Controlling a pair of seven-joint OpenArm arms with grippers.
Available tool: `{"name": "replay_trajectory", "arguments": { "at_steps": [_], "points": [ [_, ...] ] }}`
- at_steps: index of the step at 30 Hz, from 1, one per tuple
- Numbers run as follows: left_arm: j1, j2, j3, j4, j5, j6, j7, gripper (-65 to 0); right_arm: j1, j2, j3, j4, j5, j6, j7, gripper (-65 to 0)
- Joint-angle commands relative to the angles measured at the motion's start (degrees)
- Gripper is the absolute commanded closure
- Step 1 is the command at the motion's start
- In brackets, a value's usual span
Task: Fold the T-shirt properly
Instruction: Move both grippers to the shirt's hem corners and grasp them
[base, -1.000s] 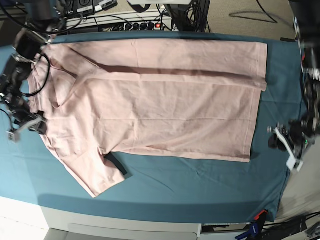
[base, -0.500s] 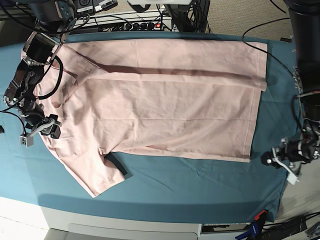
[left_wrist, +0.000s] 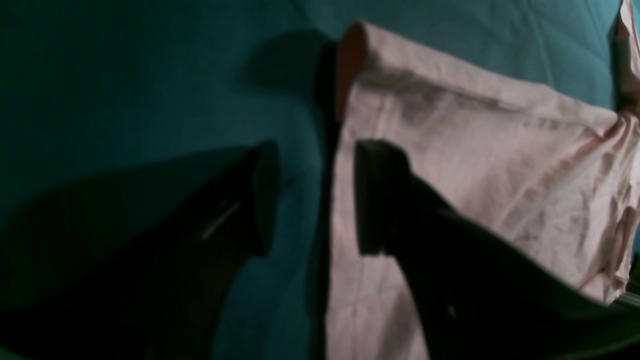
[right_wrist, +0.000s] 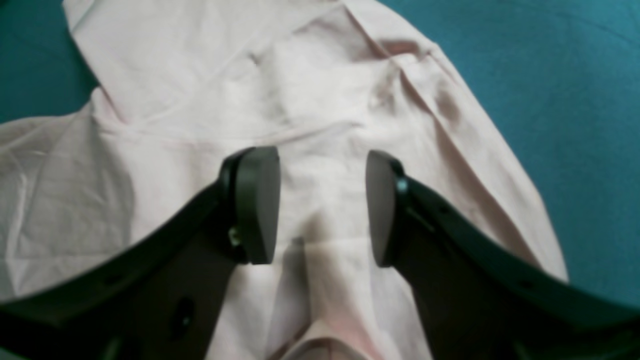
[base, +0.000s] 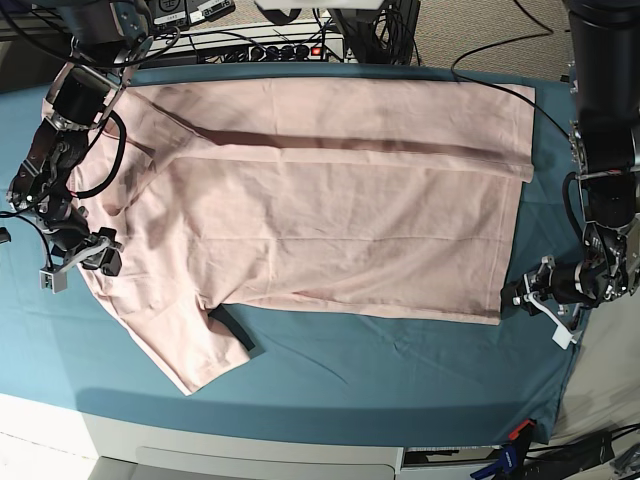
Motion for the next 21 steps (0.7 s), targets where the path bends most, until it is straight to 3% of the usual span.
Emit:
{"name": "replay_trajectory", "arguments": {
  "at_steps": [1, 21],
  "points": [
    [-1.5, -0.8, -0.2, 0.9, -0.7, -0.4, -0.4, -24.0, 1.4, 1.1, 0.2, 0.8, 1.0, 0.1, 1.1, -28.4],
    [-1.7, 2.7, -0.2, 0.9, -1.2, -1.3, -1.9, -22.3, 1.4, 1.1, 0.2, 0.8, 1.2, 0.1, 1.1, -28.4]
  ]
}}
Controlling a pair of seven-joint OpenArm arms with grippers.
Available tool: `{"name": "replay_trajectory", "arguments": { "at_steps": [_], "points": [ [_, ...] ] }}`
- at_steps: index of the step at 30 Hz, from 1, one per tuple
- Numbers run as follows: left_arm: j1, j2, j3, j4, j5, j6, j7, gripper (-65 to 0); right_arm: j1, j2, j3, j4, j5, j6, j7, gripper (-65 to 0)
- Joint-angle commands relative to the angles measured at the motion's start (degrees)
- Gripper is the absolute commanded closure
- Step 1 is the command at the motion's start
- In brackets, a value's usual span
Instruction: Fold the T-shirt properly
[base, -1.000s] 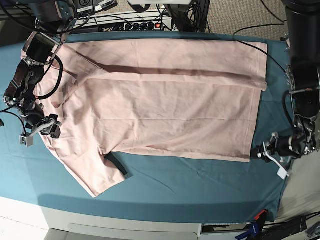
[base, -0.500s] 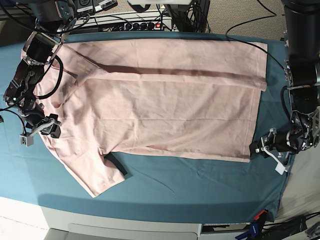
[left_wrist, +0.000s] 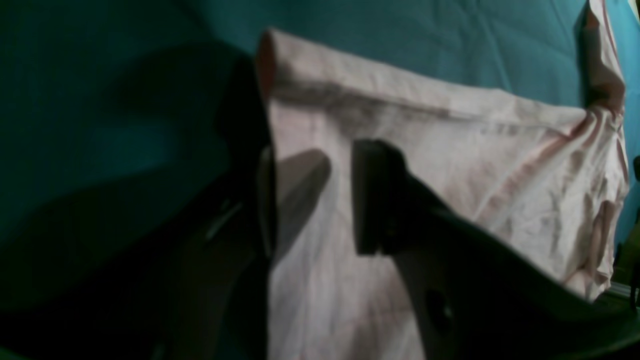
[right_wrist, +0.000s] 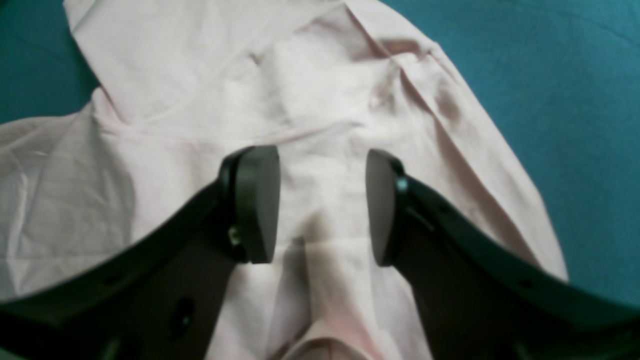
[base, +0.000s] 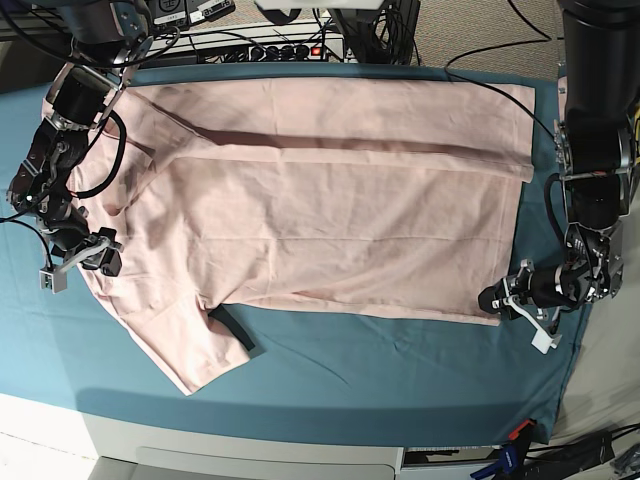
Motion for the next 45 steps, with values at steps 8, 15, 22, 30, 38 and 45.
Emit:
{"name": "replay_trajectory", "arguments": {
  "at_steps": [8, 15, 22, 30, 38, 45],
  "points": [
    [-2.6, -0.6, -0.2, 0.8, -0.9, -1.7, -0.3, -21.3, 1.4, 1.1, 0.2, 0.8, 1.0, 0.1, 1.1, -28.4],
    [-2.6, -0.6, -0.2, 0.8, -1.9, -1.7, -0.4, -11.3, 1.4, 1.1, 0.2, 0.8, 1.0, 0.1, 1.1, -28.4],
    [-2.6, -0.7, -0.2, 0.8, -1.9, 0.1, -1.5, 0.0, 1.4, 1.1, 0.2, 0.8, 0.9, 0.1, 2.1, -28.3],
    [-2.6, -1.0, -0.2, 0.8, -1.9, 0.0, -1.5, 0.0, 1.4, 1.1, 0.2, 0.8, -6.1, -4.1, 6.9, -28.4],
    [-2.6, -0.9, -0.2, 1.1, -3.3, -0.4, -0.6, 0.0, 3.9, 2.6, 0.2, -1.8, -13.0, -9.2, 11.6, -36.8],
    [-2.6, -1.0, -0.2, 1.1, -4.1, -1.7, 1.2, 0.0, 13.4, 6.9, 0.2, -19.0, -13.0, -9.1, 15.6, -36.9]
  ]
}}
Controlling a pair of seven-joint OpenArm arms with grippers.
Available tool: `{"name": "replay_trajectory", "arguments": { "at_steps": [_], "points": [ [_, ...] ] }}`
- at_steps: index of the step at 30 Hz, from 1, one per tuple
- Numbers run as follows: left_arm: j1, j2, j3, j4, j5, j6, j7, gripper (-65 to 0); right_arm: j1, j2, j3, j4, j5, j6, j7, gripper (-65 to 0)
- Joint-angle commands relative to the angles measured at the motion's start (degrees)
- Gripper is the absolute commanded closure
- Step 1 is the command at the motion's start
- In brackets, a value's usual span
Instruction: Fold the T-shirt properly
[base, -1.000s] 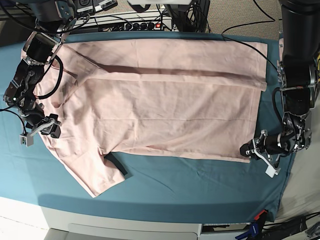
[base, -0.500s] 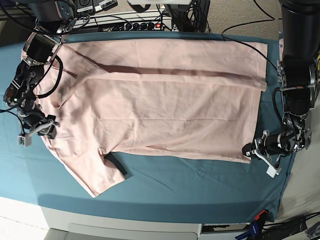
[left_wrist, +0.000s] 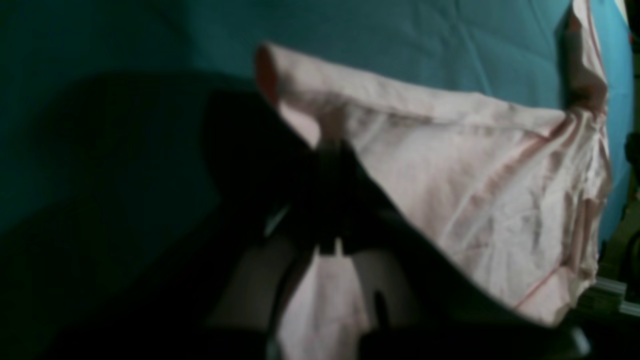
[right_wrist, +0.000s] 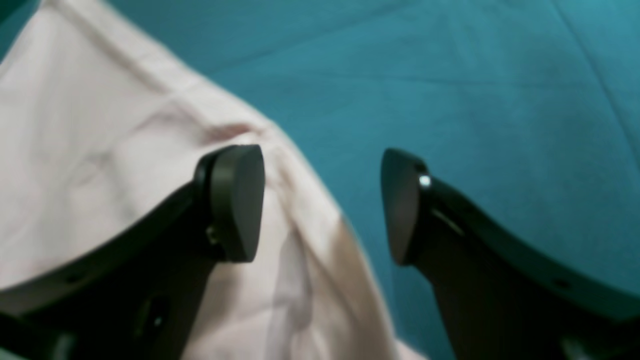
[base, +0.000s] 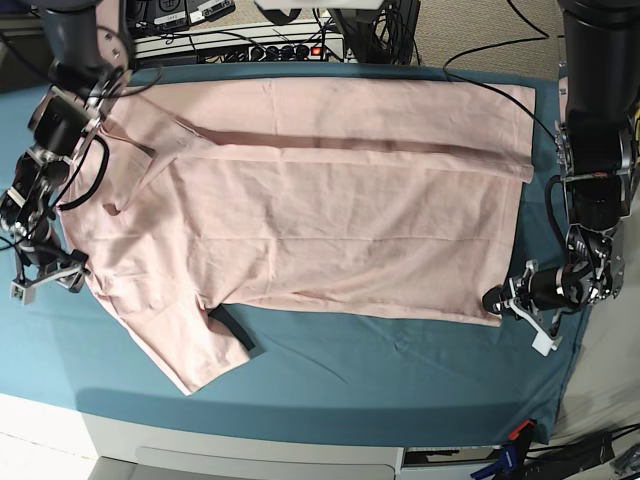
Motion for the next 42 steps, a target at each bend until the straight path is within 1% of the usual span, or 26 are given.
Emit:
{"name": "replay_trajectory", "arguments": {
  "at_steps": [1, 4, 7, 14, 18, 21, 24, 31, 34, 36, 42],
  "points": [
    [-2.3, -0.8, -0.2, 1.0, -1.8, -0.6, -0.2, 0.0, 3.0, 1.9, 0.1, -1.2, 0.9, 0.3, 2.0, -36.9],
    [-2.3, -0.8, -0.2, 1.0, -2.3, -0.6, -0.2, 0.0, 6.1, 3.0, 0.1, -6.6, 0.9, 0.4, 2.1, -36.9],
    [-2.3, -0.8, -0.2, 1.0, -2.9, -0.7, -0.2, 0.0, 7.9, 3.4, 0.1, -11.2, 1.1, 0.4, 2.1, -36.9],
    [-2.3, -0.8, -0.2, 1.0, -3.6, -1.2, -0.2, 0.0, 7.7, 2.9, 0.1, -20.4, 1.1, 0.4, 4.3, -36.9],
    [-2.3, -0.8, -0.2, 1.0, -3.6, -1.5, -0.2, 0.0, 7.8, 2.9, 0.1, -20.8, 2.4, 0.7, 4.2, -36.9],
    [-2.3, -0.8, -0.2, 1.0, -3.6, -1.5, -0.2, 0.0, 7.8, 2.8, 0.1, -20.7, 4.9, 3.1, 4.0, -36.9],
    [-2.3, -0.8, -0.2, 1.0, -3.6, -1.5, -0.2, 0.0, 7.8, 2.4, 0.1, -20.7, 6.0, 4.0, 3.9, -36.9],
    [-2.3, -0.8, -0.2, 1.0, -3.6, -1.5, -0.2, 0.0, 7.8, 0.8, 0.1, -20.7, 6.0, 4.2, 4.4, -36.9],
    [-2.2, -0.8, -0.2, 1.0, -3.6, -1.5, -0.2, 0.0, 7.7, 0.1, 0.1, -20.7, 6.0, 4.2, 6.0, -36.3],
    [-2.1, -0.8, -0.2, 1.0, -3.5, -1.5, -0.2, 0.0, 7.7, -0.1, 0.1, -20.7, 6.0, 4.2, 7.1, -34.3],
    [-1.8, -0.8, -0.2, 1.0, -3.6, -2.3, 0.1, 0.0, 7.7, -0.1, 0.1, -20.7, 6.0, 4.2, 11.0, -17.0]
  ]
}}
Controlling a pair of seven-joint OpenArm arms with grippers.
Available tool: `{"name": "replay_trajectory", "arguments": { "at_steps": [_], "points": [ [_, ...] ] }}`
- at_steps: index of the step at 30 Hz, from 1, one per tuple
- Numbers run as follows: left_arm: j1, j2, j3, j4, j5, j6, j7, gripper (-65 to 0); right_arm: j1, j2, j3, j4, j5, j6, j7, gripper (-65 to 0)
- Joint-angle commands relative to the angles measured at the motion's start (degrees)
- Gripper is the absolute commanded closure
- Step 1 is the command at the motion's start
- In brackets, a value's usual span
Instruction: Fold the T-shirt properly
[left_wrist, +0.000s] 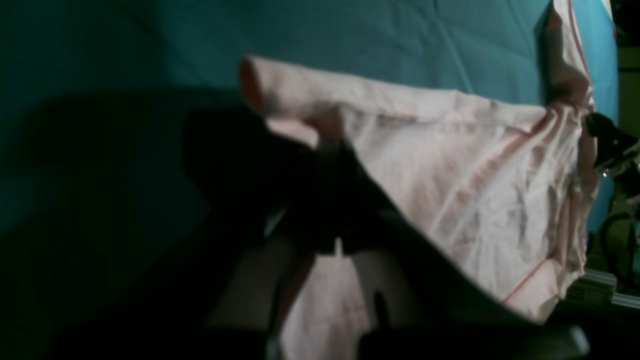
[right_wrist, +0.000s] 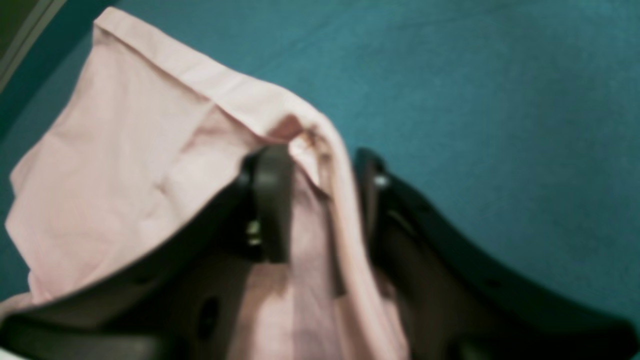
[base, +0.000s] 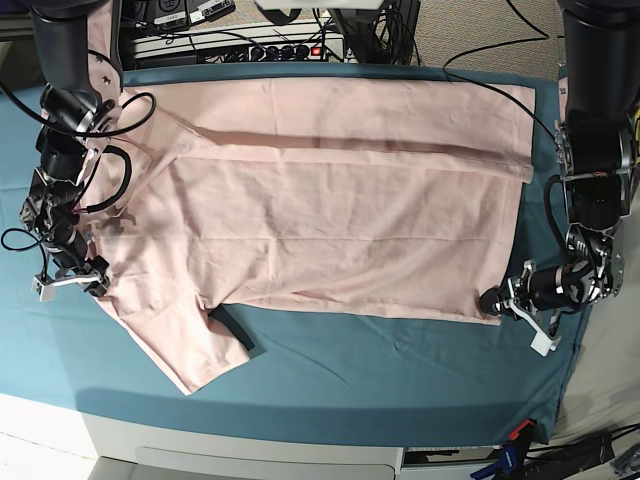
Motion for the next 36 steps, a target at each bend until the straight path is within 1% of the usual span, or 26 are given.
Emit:
{"name": "replay_trajectory", "arguments": {
  "at_steps": [1, 4, 10, 11, 14, 15, 16, 19, 23, 28, 31, 36],
  "points": [
    [-2.0, -0.8, -0.2, 0.9, -1.5, -0.8, -0.4, 0.0, 1.3, 0.7, 0.0, 0.5, 0.2, 0.3, 0.7, -13.5],
    [-2.0, -0.8, -0.2, 0.9, -1.4, -0.8, -0.4, 0.0, 1.3, 0.8, 0.0, 0.5, 0.2, 0.3, 0.8, 0.0],
    [-2.0, -0.8, -0.2, 0.9, -2.3, -0.9, -0.3, 0.0, 1.3, 1.5, 0.0, 0.5, 0.2, 0.8, 0.8, 0.0],
    [-2.0, -0.9, -0.2, 0.9, -3.3, -1.2, 0.2, 0.0, 1.3, 1.6, 0.0, 0.6, 0.1, 2.4, 0.8, 0.0],
    [-2.0, -1.0, -0.2, 0.9, -9.1, -5.0, 4.9, 0.0, 1.3, 2.1, 0.0, 1.6, 0.2, 9.5, 0.8, 0.0],
    [-2.0, -1.0, -0.2, 0.9, -11.4, -6.2, 7.0, 0.0, 1.3, 2.3, 0.0, 2.1, 0.2, 11.2, 0.7, 0.0],
    [-2.0, -1.0, -0.2, 0.9, -13.7, -6.2, 8.9, 0.0, 1.3, 2.3, 0.0, 2.7, 0.2, 11.7, 0.5, 0.0],
    [-1.7, -1.0, -0.2, 0.9, -20.6, -6.2, 12.9, 0.0, 1.2, 2.2, 0.0, 4.3, 0.2, 11.7, -1.2, 0.0],
    [-1.7, -1.3, -0.2, 0.9, -25.0, -6.2, 16.9, 0.0, 0.7, 2.3, 0.0, 5.2, 0.9, 11.7, -1.2, 0.0],
    [-1.6, -3.3, -0.2, 0.9, -29.7, -6.2, 20.8, 0.0, -2.6, 2.3, 0.0, 7.4, 7.4, 11.7, -3.1, 0.0],
    [-1.3, -5.3, -0.2, 0.9, -33.7, -6.2, 23.1, 0.0, -5.9, 2.3, 0.0, 11.7, 9.9, 11.7, -4.7, 0.0],
    [-0.2, -7.8, -0.2, 0.9, -33.7, -6.2, 27.4, 0.0, -11.9, 2.3, 0.0, 21.7, 14.7, 11.7, -8.9, 0.0]
  ]
}}
